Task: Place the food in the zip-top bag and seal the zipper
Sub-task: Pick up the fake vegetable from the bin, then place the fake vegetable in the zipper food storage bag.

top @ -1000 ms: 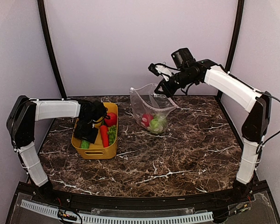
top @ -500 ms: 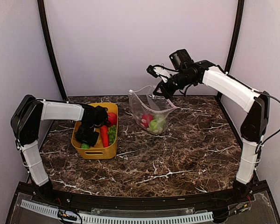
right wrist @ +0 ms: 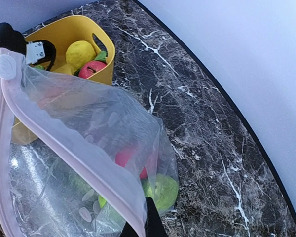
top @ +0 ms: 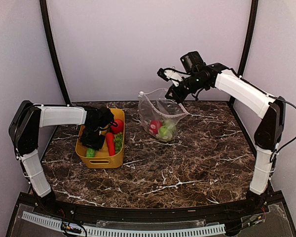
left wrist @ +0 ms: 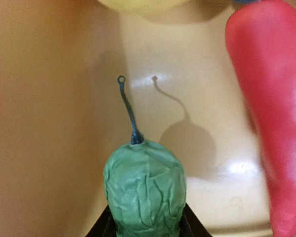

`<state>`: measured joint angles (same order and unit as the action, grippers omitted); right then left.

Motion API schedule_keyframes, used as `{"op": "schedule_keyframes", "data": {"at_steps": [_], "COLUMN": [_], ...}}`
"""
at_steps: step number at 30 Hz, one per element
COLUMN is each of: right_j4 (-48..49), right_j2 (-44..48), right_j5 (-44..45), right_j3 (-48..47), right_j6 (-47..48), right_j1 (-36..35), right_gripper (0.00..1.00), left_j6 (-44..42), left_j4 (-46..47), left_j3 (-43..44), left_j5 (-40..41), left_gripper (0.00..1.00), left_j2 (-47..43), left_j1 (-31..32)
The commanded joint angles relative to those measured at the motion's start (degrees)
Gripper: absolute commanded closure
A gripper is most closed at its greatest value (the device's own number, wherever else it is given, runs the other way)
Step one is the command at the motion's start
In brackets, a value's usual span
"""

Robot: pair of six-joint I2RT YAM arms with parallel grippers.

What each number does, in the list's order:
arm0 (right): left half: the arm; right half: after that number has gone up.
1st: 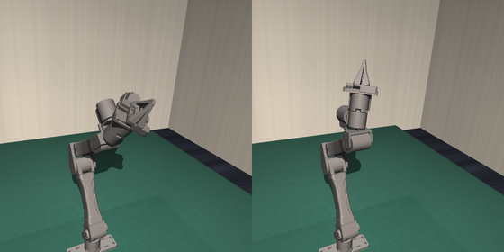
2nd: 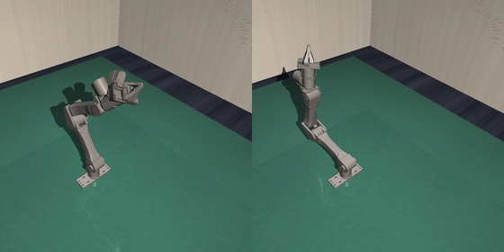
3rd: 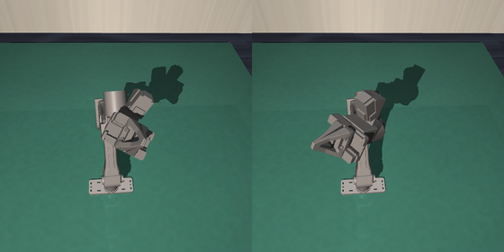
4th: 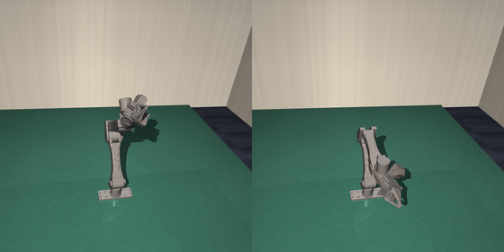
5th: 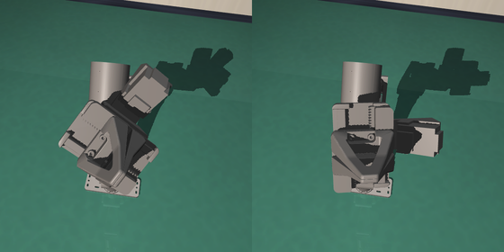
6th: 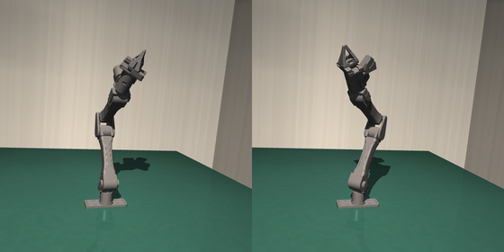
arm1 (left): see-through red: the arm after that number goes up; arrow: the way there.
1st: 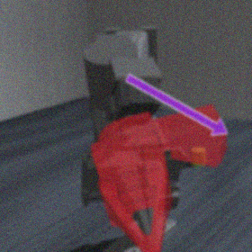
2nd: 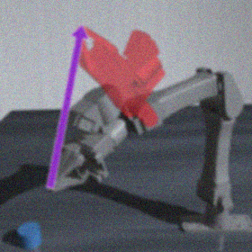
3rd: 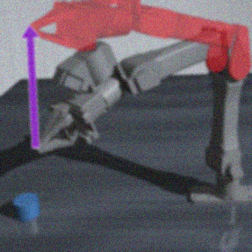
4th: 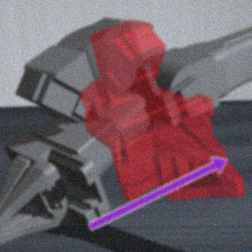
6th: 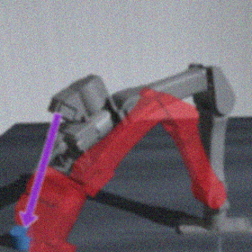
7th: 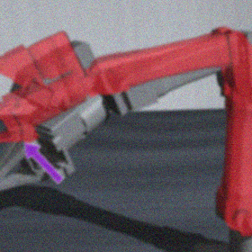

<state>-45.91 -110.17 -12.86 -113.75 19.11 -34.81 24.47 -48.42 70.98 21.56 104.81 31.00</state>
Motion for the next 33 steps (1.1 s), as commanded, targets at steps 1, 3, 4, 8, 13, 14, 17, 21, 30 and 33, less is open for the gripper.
{"op": "schedule_keyframes", "data": {"at_steps": [1,3,4,8,13,14,17,21,30,33], "right_j4": [-0.2,-1.1,-1.4,-1.3,1.0,1.7,1.9,0.6,-1.5,-1.6], "right_j2": [-0.8,-1.4,-1.6,-0.4,3.1,3.3,2.7,0.2,-4.8,-5.2], "right_j5": [6.2,9.1,10.2,12.6,8.9,8.3,5.4,-0.2,-6.0,-6.6], "right_j3": [-5.5,-9.4,-11.5,-15.0,-5.9,-3.6,0.8,0.8,-4.0,-4.1], "right_j6": [0.6,0.9,0.8,1.3,0.8,0.7,0.0,-2.2,-4.7,-4.9], "right_j1": [4.7,7.2,8.5,10.7,8.0,7.0,4.0,1.7,-0.6,-1.1], "right_gripper": [1.00,1.00,1.00,1.00,1.00,1.00,1.00,1.00,1.00,1.00], "left_j6": [-1.3,-1.4,-1.6,-4.0,-4.6,-4.8,-5.4,-7.2,-1.8,-1.0], "left_j4": [-3.0,-3.0,-2.8,0.1,1.3,1.7,4.0,10.8,48.6,66.1], "left_j3": [4.3,5.8,6.2,8.4,10.2,10.3,10.4,9.0,-3.0,-11.0], "left_j5": [-0.8,-1.4,-1.7,-4.3,-5.3,-5.5,-6.3,-11.5,-25.2,-24.7], "left_gripper": [0.79,0.79,0.80,0.96,0.99,0.99,0.98,0.93,0.93,0.93], "left_j2": [-5.5,-6.9,-7.3,-10.1,-11.6,-12.0,-12.9,-15.7,-26.7,-29.9], "left_j1": [-0.3,-0.2,-0.2,-0.2,-0.2,-0.2,-0.2,-0.2,0.8,2.8]}}
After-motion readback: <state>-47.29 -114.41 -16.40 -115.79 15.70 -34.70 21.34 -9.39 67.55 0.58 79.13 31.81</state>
